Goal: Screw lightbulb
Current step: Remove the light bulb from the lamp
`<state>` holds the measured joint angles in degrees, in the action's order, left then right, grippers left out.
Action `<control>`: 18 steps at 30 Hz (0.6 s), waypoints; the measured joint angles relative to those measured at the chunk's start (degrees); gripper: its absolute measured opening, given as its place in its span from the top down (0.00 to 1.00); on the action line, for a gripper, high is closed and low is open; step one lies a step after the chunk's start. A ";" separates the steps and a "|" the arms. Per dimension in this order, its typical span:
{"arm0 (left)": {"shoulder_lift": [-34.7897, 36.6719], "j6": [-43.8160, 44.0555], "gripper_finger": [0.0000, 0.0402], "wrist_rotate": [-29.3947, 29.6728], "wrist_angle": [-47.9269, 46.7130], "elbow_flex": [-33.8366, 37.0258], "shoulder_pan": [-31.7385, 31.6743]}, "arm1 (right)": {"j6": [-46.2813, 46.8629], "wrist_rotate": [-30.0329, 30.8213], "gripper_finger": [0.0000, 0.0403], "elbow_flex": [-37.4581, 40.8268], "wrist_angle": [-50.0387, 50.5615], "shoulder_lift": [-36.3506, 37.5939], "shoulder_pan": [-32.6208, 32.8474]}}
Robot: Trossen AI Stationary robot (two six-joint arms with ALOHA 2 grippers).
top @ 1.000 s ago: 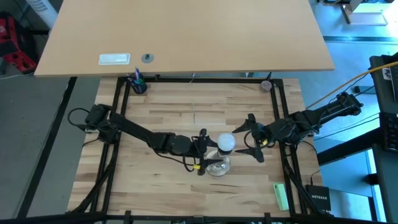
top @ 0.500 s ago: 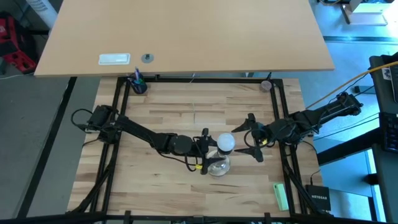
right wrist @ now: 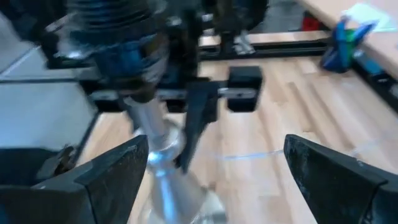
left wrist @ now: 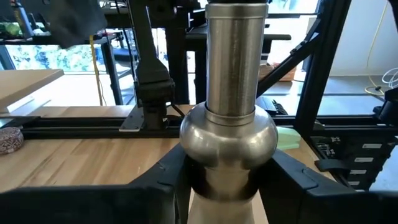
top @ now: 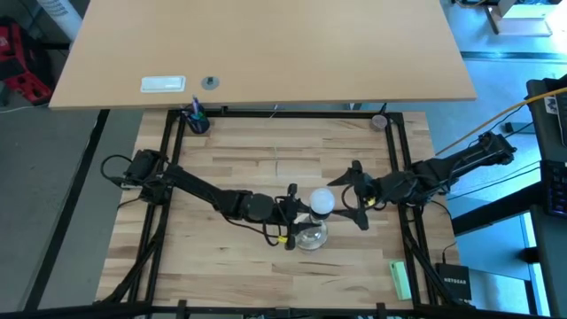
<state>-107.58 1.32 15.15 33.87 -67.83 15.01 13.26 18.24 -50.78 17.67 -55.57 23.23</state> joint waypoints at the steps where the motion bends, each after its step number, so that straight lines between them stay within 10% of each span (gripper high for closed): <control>1: 0.15 0.00 0.69 0.42 -0.26 0.00 0.05 | -0.01 1.33 0.07 0.00 -0.52 -0.29 0.04; 10: 1.30 -0.82 0.69 12.33 -2.23 0.00 2.10 | -0.57 3.83 0.07 -3.38 -7.02 -0.97 3.77; 18: 1.35 4.29 0.69 19.34 -3.66 0.00 1.28 | -11.87 22.05 0.07 -5.70 -18.85 -9.92 9.20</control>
<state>-106.24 5.61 34.49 30.22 -67.83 16.29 1.39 40.29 -56.49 -1.18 -65.49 32.42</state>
